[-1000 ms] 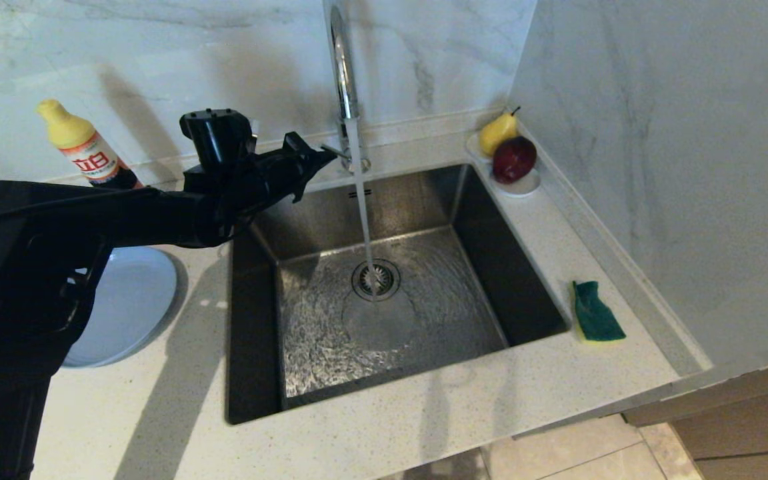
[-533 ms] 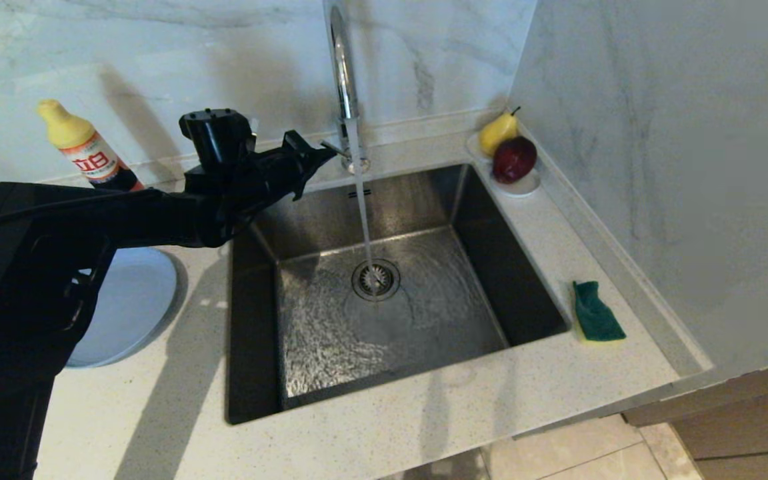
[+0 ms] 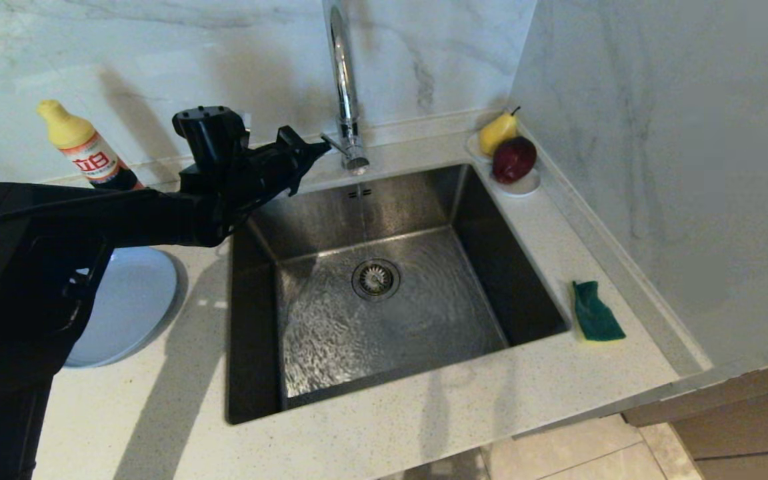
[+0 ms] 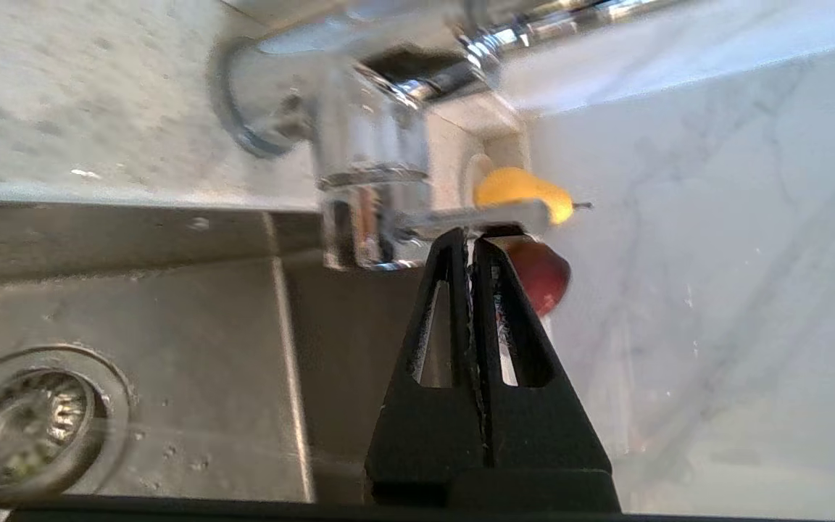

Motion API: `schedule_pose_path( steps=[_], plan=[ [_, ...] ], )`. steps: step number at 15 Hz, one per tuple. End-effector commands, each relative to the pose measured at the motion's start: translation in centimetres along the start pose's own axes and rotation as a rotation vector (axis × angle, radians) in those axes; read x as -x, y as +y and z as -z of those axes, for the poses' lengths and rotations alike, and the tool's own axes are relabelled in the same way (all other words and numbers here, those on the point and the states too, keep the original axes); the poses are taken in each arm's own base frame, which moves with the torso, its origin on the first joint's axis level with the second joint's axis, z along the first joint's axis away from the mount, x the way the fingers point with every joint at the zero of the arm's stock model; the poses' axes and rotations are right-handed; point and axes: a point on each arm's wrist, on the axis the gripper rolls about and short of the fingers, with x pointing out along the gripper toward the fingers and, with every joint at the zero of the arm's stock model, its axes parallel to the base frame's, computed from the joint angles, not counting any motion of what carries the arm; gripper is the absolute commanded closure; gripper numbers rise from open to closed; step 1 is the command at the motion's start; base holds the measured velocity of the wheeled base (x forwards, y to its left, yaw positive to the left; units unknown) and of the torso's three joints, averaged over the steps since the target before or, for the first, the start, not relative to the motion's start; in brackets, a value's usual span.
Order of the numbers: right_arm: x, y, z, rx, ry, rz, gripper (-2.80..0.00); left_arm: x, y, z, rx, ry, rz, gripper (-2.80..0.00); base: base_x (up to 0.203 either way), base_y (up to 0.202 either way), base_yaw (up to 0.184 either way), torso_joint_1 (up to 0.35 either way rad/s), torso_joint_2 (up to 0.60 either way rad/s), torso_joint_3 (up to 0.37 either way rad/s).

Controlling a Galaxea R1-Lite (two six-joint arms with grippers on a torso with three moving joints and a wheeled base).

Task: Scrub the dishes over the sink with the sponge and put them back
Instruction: Turn off the faucet

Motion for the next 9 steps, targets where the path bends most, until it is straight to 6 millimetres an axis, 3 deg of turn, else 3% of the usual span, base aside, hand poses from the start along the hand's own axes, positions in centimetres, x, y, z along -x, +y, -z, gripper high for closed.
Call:
schedule_pose_path(
  steps=[1,7,9],
  plan=[
    [0.0,0.0,0.0,0.0,-0.001,0.0,0.0,0.1,0.5,-0.3,0.004,-0.005,-0.007,0.0,0.0,0.0,0.0,0.0,0.0,0.0],
    [0.0,0.0,0.0,0.001,-0.001,-0.001,0.0,0.7,-0.5,-0.9,-0.002,-0.016,-0.005,0.0,0.0,0.0,0.0,0.0,0.0,0.0],
    [0.0,0.0,0.0,0.0,-0.001,-0.002,0.0,1.9,-1.6,-1.0,0.003,-0.006,-0.021,0.0,0.0,0.0,0.0,0.0,0.0,0.0]
  ],
)
